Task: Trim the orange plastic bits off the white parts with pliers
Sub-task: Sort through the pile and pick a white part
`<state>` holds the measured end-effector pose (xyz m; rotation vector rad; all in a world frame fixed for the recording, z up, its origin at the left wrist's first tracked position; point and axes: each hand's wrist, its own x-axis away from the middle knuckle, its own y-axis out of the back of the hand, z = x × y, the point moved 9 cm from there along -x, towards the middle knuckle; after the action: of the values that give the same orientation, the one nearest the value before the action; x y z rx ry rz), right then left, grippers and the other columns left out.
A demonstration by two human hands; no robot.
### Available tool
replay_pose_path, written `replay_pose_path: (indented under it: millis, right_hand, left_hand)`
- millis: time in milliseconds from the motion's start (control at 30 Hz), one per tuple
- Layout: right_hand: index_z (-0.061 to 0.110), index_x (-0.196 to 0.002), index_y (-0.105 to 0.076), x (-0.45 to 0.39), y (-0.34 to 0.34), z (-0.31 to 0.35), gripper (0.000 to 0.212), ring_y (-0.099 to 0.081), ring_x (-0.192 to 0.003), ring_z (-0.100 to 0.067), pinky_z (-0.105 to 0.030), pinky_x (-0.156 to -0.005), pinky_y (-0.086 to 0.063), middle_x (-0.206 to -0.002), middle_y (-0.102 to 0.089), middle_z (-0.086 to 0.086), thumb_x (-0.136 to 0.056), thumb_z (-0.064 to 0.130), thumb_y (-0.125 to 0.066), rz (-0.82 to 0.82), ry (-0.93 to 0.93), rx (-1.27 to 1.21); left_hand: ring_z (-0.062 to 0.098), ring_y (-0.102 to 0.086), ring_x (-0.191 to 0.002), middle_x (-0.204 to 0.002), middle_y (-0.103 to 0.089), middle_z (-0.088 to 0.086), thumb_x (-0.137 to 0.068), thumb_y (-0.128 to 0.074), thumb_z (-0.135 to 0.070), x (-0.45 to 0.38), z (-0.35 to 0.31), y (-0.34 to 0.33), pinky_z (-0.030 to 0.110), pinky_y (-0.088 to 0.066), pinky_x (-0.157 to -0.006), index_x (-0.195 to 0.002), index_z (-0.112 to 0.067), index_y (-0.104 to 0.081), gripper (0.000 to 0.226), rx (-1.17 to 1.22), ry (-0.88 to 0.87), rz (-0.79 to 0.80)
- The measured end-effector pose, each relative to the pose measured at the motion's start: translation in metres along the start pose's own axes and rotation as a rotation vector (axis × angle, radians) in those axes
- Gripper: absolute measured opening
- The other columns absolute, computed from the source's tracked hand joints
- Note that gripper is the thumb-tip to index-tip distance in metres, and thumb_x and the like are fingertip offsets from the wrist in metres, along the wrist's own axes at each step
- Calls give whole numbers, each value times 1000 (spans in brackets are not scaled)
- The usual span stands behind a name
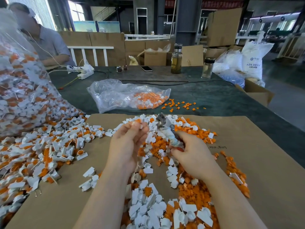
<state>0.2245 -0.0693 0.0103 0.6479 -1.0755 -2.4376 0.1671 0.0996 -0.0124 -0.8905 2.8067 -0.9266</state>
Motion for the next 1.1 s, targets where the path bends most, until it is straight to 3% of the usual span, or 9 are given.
replay_pose_path:
  millis: [133,267,500,600,700,800,900,1000,1100]
  right_hand:
    - [34,-78,-48,1,19,-14,18,-52,-61,-5,-21,-49,-33,-69,-55,13,-88,25,-61,-170,-100,44]
    - [26,-90,-56,3,30,-27,3,-53,-59,-6,-23,-47,-31,-69,-57,10,-88,26,-59,-254,-204,57]
    - [27,-71,-44,6,38,-36,23,-51,-55,-10,-22,-46,-27,-65,-55,6,-90,25,-58,-298,-309,87]
    - [27,-70,-42,6,38,-35,26,-50,-55,-9,-20,-46,-27,-64,-54,7,-90,26,-58,-297,-319,108]
    - [27,-69,-42,6,38,-35,26,-50,-55,-10,-20,-46,-27,-64,-53,5,-90,26,-58,-302,-318,109]
    - [26,-69,-43,6,37,-35,25,-50,-55,-10,-20,-46,-28,-63,-53,5,-90,25,-58,-301,-316,118]
    - [26,-71,-45,5,36,-36,22,-51,-54,-11,-21,-45,-29,-64,-55,5,-89,25,-58,-298,-314,124]
    - [26,-72,-47,3,35,-37,20,-52,-55,-12,-23,-45,-31,-64,-56,4,-89,25,-58,-290,-303,114]
    - [26,-75,-51,2,32,-38,15,-54,-58,-11,-24,-47,-33,-68,-57,7,-89,27,-59,-252,-284,107]
  left_hand:
    - [9,-74,-70,-81,-77,5,-97,-57,-11,-6,-1,40,20,-57,-58,-108,-5,-65,15,444,130,-246]
    - [6,-72,-73,-82,-76,3,-102,-48,-13,-8,-6,68,19,-56,-64,-114,-8,-62,18,811,105,-379]
    - [13,-75,-71,-83,-77,9,-108,-32,-20,-11,-14,92,25,-55,-62,-125,-8,-51,28,1105,-46,-465]
    - [15,-75,-69,-83,-77,10,-106,-38,-33,-13,-13,90,25,-54,-60,-122,-8,-51,33,1111,-55,-441]
    - [10,-72,-74,-89,-77,3,-98,-55,-44,-14,-14,75,22,-54,-66,-120,-6,-57,44,807,36,-324]
    - [8,-66,-77,-89,-75,-6,-86,-72,-36,-9,-20,46,23,-52,-68,-111,-18,-70,31,-4,45,-151]
    - [2,-65,-72,-82,-73,-17,-80,-79,-27,4,-12,0,21,-50,-61,-85,-34,-75,10,-725,-39,109]
    - [-12,-58,-61,-76,-68,-16,-81,-81,-26,13,13,-28,6,-41,-48,-78,-35,-74,12,-1165,-138,334]
    - [-13,-52,-78,-82,-55,-21,-81,-80,-29,14,19,-38,6,-40,-65,-86,-35,-74,11,-1458,-284,400]
